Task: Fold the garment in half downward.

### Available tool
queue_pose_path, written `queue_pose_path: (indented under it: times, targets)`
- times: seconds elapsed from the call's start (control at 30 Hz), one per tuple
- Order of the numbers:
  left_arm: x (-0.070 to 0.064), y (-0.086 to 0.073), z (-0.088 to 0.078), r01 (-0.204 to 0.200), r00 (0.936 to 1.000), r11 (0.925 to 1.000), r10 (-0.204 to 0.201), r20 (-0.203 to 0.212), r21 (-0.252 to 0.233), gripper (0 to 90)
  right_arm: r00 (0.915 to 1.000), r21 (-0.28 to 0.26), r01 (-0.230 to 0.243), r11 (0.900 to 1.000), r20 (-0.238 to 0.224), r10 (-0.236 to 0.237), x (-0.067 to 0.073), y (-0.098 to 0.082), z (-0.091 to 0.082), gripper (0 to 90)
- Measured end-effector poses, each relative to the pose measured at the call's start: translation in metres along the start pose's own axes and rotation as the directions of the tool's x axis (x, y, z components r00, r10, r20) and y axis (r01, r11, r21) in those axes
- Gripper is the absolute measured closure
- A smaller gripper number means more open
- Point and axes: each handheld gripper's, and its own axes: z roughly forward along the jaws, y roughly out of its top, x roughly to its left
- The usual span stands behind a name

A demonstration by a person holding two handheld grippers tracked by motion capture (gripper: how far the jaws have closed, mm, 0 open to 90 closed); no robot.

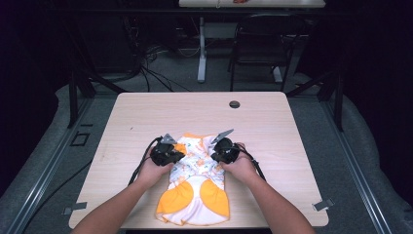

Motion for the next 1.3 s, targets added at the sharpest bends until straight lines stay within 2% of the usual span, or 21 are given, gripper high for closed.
queue_pose_path:
  times: [0.07,0.13,0.17,0.23,0.27,0.37,0.4,0.43,0.53,0.57,0.6,0.67,0.7,0.73,0.77,0.83,0.87,0.97,1.07,1.1,1.3]
  targets:
    - [-0.004,-0.002,-0.004,-0.011,0.9999,0.9998,0.011,-0.005,0.019,84.7,0.9999,0.001,0.012,1.0,-0.006,-0.012,0.004,0.001,-0.003,84.6]
    - [-0.005,-0.001,-0.008,-0.02,0.9997,0.9998,0.02,-0.013,0.009,85.0,0.9998,0.0,0.014,1.0,-0.012,-0.014,0.005,0.002,-0.005,84.4]
    - [-0.004,0.005,-0.015,-0.001,1.0,0.9994,0.002,0.004,-0.035,84.9,0.9997,-0.036,0.008,0.999,-0.022,-0.009,0.005,0.007,-0.013,84.0]
    - [-0.001,0.011,-0.017,0.004,1.0,0.9989,-0.004,-0.004,-0.046,84.3,0.9998,-0.045,0.006,0.999,-0.019,-0.007,0.004,0.01,-0.015,83.9]
    - [0.005,0.019,-0.018,0.011,0.9998,0.9985,-0.012,-0.017,-0.054,84.1,1.0,-0.067,-0.006,0.998,0.004,0.006,-0.002,0.018,-0.02,83.1]
    - [0.011,0.026,-0.016,0.014,0.9998,0.9978,-0.014,-0.013,-0.065,82.0,0.9995,-0.075,-0.017,0.997,0.025,0.019,-0.009,0.027,-0.022,82.6]
    - [0.018,0.033,-0.012,0.0,0.9995,0.998,-0.002,-0.032,-0.063,81.5,0.9981,-0.076,-0.024,0.997,0.054,0.029,-0.016,0.033,-0.021,81.8]
    - [0.018,0.033,-0.012,0.0,0.9995,0.998,-0.002,-0.032,-0.063,80.8,0.9976,-0.069,-0.029,0.997,0.061,0.033,-0.02,0.035,-0.02,81.3]
    - [0.03,0.04,-0.005,0.021,0.9978,0.9973,-0.025,-0.061,-0.07,79.0,0.9944,-0.081,-0.057,0.995,0.084,0.064,-0.028,0.035,-0.013,78.1]
    - [0.03,0.04,-0.005,0.021,0.9978,0.9973,-0.025,-0.061,-0.07,78.5,0.9944,-0.081,-0.057,0.995,0.084,0.064,-0.028,0.035,-0.013,78.1]
    - [0.035,0.041,-0.002,0.031,0.9964,0.9968,-0.037,-0.077,-0.073,77.4,0.9921,-0.069,-0.069,0.995,0.1,0.076,-0.034,0.033,-0.007,76.4]
    - [0.04,0.041,0.002,0.046,0.9957,0.9965,-0.051,-0.077,-0.07,75.5,0.9901,-0.054,-0.082,0.995,0.11,0.088,-0.038,0.03,-0.003,75.0]
    - [0.04,0.041,0.002,0.046,0.9957,0.9965,-0.051,-0.077,-0.07,74.5,0.9904,-0.045,-0.084,0.995,0.107,0.088,-0.039,0.029,-0.002,74.4]
    - [0.042,0.039,0.006,0.052,0.9954,0.9976,-0.055,-0.079,-0.045,73.3,0.9902,-0.049,-0.099,0.994,0.094,0.103,-0.041,0.027,0.0,73.5]
    - [0.043,0.037,0.008,0.051,0.9951,0.998,-0.054,-0.083,-0.036,72.0,0.9895,-0.042,-0.097,0.994,0.104,0.101,-0.042,0.026,0.001,72.8]
    - [0.044,0.035,0.01,0.059,0.9947,0.9976,-0.062,-0.081,-0.036,69.1,0.9885,-0.046,-0.103,0.994,0.106,0.108,-0.042,0.025,0.002,71.9]
    - [0.045,0.034,0.011,0.062,0.9949,0.9976,-0.064,-0.077,-0.031,67.2,0.9874,-0.037,-0.126,0.991,0.092,0.129,-0.044,0.024,0.004,69.6]
    - [0.047,0.033,0.014,0.073,0.9939,0.9971,-0.075,-0.081,-0.022,64.3,0.9864,-0.017,-0.146,0.989,0.074,0.147,-0.045,0.023,0.007,67.5]
    - [0.047,0.032,0.015,0.066,0.9944,0.9978,-0.066,-0.082,-0.01,62.3,0.9857,0.001,-0.156,0.988,0.065,0.156,-0.046,0.021,0.013,65.8]
    - [0.048,0.032,0.016,0.062,0.9942,0.9981,-0.062,-0.087,0.003,61.8,0.9825,-0.004,-0.176,0.984,0.062,0.176,-0.046,0.021,0.014,64.7]
    - [0.048,0.029,0.019,0.058,0.9947,0.9983,-0.058,-0.085,-0.009,60.5,0.9812,-0.004,-0.187,0.982,0.048,0.187,-0.048,0.021,0.014,64.6]
